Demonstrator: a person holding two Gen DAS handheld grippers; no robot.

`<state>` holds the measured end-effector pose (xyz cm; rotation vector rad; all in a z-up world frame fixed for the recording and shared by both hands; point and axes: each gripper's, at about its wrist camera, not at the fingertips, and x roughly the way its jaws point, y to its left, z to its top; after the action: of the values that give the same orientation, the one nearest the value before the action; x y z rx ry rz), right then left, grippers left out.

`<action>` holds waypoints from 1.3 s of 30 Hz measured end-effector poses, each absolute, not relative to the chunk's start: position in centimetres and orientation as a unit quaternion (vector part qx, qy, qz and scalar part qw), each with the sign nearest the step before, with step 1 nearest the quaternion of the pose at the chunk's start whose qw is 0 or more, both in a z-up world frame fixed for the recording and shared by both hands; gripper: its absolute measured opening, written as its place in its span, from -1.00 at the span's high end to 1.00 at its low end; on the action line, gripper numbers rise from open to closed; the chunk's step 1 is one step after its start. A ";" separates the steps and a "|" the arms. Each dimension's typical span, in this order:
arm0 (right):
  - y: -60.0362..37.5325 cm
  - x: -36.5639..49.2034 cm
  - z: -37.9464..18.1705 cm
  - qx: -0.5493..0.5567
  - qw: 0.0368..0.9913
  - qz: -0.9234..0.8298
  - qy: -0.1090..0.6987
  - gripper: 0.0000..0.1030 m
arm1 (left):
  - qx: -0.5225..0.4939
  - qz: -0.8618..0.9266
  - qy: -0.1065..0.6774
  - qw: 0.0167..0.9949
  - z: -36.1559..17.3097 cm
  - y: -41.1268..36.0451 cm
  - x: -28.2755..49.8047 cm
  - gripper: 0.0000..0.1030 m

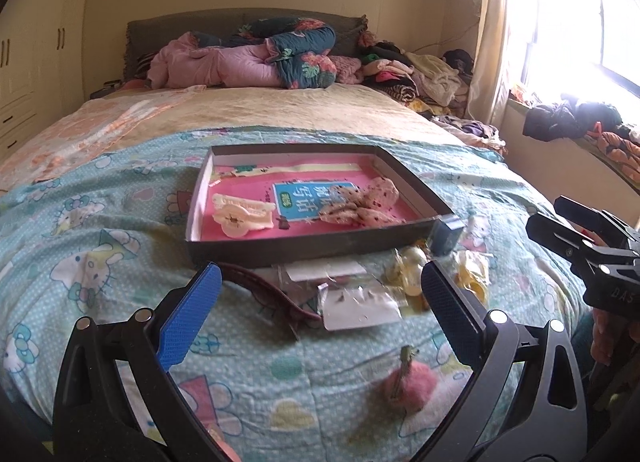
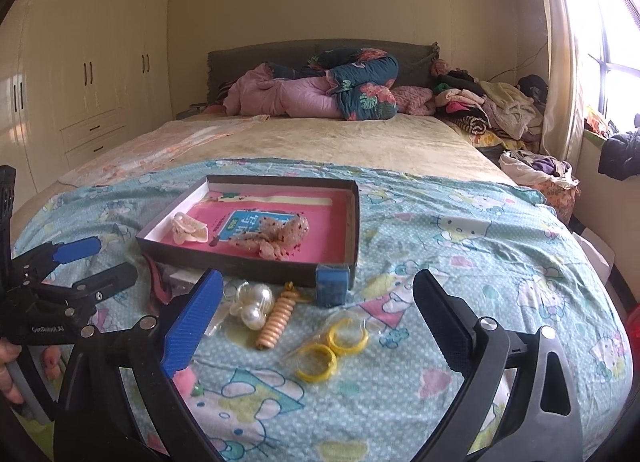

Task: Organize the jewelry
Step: 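Withdraw both open tools from the box toward the remaining jewelry, then grasp the pink pom-pom keychain with the left tool while the right tool grasps bagged yellow earrings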

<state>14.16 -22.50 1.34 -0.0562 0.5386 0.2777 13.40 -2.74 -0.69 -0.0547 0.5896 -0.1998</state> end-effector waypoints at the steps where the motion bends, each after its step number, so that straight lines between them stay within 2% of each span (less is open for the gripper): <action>1: -22.6 13.9 1.2 -0.027 0.954 0.135 0.266 -0.81 | -0.023 -0.102 0.293 0.950 -0.9 -3.1 13.2 -0.78; 17: -24.5 12.5 -0.6 -0.032 0.950 0.117 0.287 -0.81 | -0.002 -0.138 0.320 0.937 -2.9 -5.5 11.4 -0.78; 32: -25.2 14.7 -4.6 -0.017 0.931 0.114 0.347 -0.80 | 0.027 -0.171 0.367 0.914 -6.3 -7.9 11.9 -0.78; 39: -24.8 17.1 -6.6 0.005 0.913 0.119 0.389 -0.58 | 0.038 -0.186 0.383 0.904 -7.5 -9.0 12.2 -0.48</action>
<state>17.07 -24.76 -6.61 0.0100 0.8018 0.2454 12.16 -8.98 -7.48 0.0795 0.7908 -0.3850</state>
